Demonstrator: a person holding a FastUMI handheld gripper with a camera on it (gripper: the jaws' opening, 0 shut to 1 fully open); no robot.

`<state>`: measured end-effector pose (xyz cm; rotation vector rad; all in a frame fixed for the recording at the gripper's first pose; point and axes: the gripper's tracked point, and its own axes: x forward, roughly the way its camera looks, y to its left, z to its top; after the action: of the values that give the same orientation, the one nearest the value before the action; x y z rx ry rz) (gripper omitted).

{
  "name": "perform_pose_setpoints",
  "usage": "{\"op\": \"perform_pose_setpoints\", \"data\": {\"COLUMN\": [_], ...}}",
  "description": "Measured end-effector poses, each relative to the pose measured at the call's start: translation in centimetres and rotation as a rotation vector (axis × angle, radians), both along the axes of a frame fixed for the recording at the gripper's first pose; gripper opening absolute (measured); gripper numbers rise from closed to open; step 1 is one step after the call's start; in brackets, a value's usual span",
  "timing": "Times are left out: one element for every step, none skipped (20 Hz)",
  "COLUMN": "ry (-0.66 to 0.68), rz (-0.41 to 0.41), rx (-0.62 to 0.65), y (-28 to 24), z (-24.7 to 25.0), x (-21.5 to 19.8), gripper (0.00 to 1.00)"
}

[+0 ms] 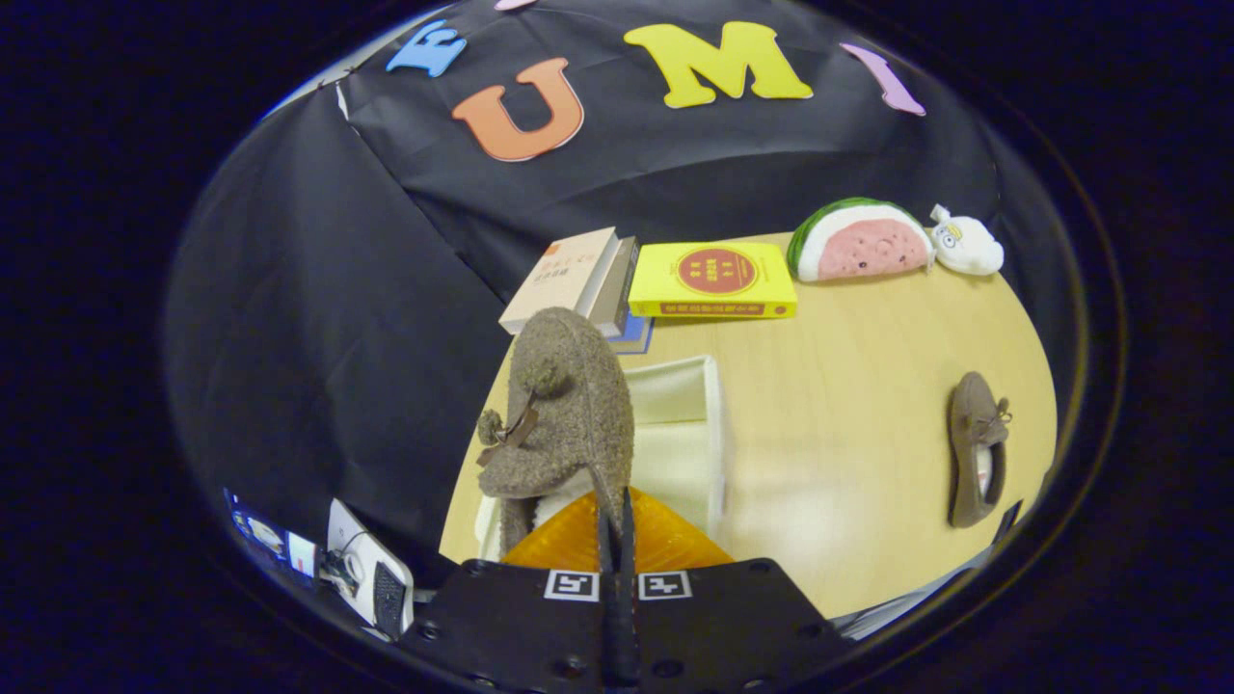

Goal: Open the storage box then place both shoes into the box .Put the left shoe in first, then the right shoe, with the right side of both shoes facing outward in a uniform manner.

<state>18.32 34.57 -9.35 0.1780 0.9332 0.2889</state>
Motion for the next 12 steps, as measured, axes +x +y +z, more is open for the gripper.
{"op": "perform_pose_setpoints", "data": {"ry": [0.012, 0.021, 0.036, 0.049, 0.062, 0.070, 0.083, 0.098, 0.115, 0.129, 0.146, 0.166], "rz": [-0.004, -0.009, -0.017, -0.025, -0.032, -0.043, -0.055, -0.072, -0.087, -0.096, -0.099, -0.104], "rx": [-0.009, -0.017, -0.034, -0.051, -0.075, -0.091, -0.112, -0.126, -0.139, -0.154, -0.160, -0.156], "y": [1.1, 1.9, 2.6, 2.9, 3.2, 3.3, 3.3, 3.3, 3.4, 3.3, 3.4, 3.6], "z": [-1.6, -3.1, -4.8, -6.2, -7.8, -9.1, -10.3, -11.3, -12.2, -12.9, -13.6, -14.2], "x": [0.1, 0.1, 0.1, 0.1, 0.0, 0.2, 0.4, 0.7, 1.1, 1.5, 1.9, 2.1], "gripper": [0.00, 0.00, 0.00, 0.00, 0.00, 0.00, 0.00, 0.00, 0.00, 0.00, 0.00, 0.00]}}
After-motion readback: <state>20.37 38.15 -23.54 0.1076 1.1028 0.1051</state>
